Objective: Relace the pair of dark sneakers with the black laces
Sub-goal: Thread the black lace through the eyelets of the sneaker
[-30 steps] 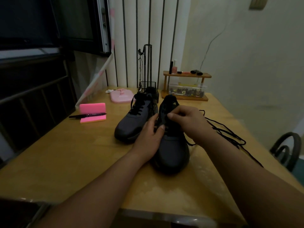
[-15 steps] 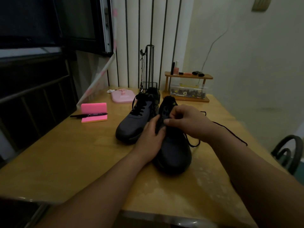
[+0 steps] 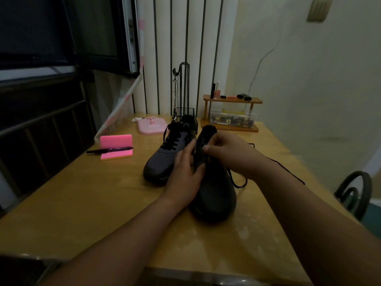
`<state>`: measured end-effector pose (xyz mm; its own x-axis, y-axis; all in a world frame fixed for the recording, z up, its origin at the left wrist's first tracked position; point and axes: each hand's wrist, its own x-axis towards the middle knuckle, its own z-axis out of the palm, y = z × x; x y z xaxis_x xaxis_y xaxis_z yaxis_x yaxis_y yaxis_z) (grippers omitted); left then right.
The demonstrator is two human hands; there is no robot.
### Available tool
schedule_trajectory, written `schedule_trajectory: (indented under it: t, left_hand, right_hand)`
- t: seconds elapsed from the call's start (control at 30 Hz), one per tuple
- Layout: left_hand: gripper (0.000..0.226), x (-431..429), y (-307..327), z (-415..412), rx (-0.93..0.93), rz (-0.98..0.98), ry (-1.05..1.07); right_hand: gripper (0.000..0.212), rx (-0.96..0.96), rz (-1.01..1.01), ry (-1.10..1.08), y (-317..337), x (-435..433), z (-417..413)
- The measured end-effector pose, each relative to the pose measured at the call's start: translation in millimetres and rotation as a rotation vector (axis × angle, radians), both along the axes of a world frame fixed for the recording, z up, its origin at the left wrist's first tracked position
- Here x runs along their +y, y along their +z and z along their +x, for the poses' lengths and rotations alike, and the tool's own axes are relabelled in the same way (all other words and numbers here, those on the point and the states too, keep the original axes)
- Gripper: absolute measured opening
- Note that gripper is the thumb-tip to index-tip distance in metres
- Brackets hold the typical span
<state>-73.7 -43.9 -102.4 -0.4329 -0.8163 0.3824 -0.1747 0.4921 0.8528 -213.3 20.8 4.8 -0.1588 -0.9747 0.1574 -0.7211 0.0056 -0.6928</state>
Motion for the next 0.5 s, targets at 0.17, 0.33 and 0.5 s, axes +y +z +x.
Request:
schedule_trajectory:
  t: [0.17,0.33,0.5]
  left_hand:
    - [0.032,-13,38,-2,-0.224,-0.374,-0.009]
    - [0.006,-11,59,6,-0.232,-0.419,0.036]
    - [0.007,1,70,10,-0.26,-0.084,-0.212]
  right_hand:
    - [0.014,-0.291,-0.163,-0.065,-9,8,-12]
    - [0.022,-0.217,-0.181,-0.31,-58,7,-19]
    - [0.057,-0.12,-0.168,-0.357,-96,5,-22]
